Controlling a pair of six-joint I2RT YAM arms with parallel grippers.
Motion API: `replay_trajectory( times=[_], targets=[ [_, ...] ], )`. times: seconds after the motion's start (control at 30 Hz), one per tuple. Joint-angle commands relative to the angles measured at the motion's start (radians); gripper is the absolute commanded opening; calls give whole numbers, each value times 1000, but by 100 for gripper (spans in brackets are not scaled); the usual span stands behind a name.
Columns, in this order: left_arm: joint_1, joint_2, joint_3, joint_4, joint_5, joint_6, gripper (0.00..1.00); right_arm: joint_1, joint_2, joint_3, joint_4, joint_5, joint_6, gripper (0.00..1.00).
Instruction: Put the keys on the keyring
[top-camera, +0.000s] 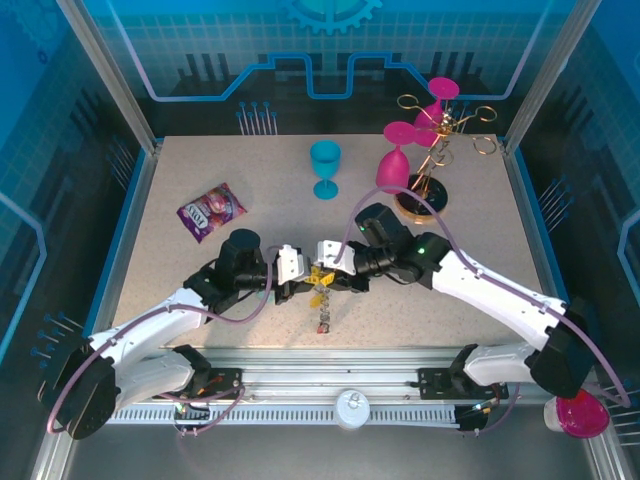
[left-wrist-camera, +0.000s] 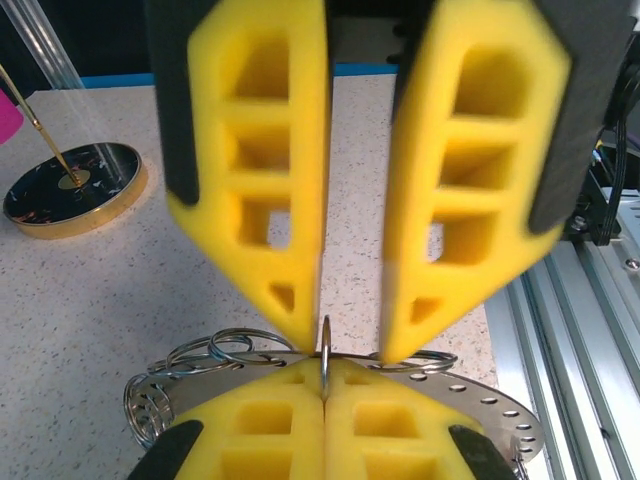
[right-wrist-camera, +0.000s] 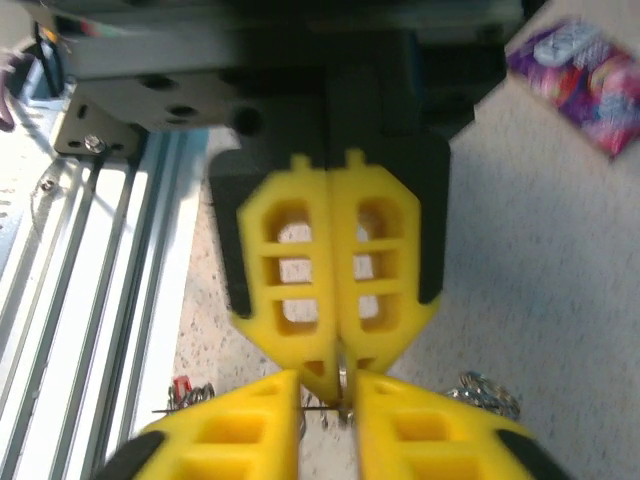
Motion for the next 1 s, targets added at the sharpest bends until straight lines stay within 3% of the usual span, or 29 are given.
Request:
replay_trajectory(
  times=[0.0,0.17,0.7,0.83,0.97],
  targets=[
    [-7,-28,16,63,-2,17,0,-64,-85,-85,127,-124,64,26],
    [-6,-34,15,71,5,12,0,-86,-134,-166,208,-144,86,27],
    [-7,-34,7,100,42,-6,0,-71,-74,-142,235,-148,81,23],
    [-7,-36,5,105,50,-6,0,-66,-61,-132,233,-151,76,15],
    [-7,-36,5,103,50,-6,0,-61,-55,-122,221,-160,67,1]
  ],
)
